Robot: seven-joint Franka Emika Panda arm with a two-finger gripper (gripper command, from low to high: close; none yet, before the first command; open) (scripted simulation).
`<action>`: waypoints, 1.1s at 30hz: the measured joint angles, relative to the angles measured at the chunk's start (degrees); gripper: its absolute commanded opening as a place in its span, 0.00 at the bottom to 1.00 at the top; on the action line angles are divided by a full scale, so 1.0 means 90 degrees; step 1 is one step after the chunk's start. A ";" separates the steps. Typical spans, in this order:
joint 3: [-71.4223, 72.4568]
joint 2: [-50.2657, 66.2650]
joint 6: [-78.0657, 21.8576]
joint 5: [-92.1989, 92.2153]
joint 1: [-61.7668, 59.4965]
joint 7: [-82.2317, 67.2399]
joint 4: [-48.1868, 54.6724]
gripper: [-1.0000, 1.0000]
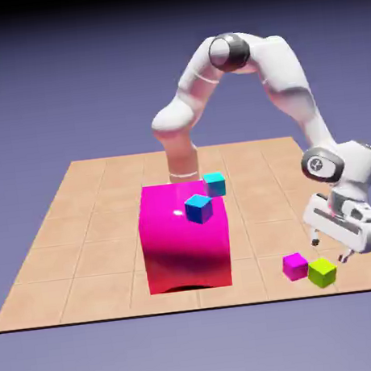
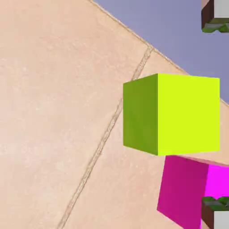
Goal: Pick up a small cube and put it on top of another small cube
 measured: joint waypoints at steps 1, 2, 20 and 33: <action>0.0032 0.0181 0.0162 0.0024 -0.0070 0.0000 0.0024 0.00; 0.0032 0.0181 0.0163 0.0024 -0.0070 0.0000 0.0024 0.00; 0.1569 -0.3740 -0.3294 0.0312 -0.2696 0.2808 -0.1197 0.00; 0.3183 -0.6647 -0.5836 0.0679 -0.5502 0.5499 -0.2252 0.00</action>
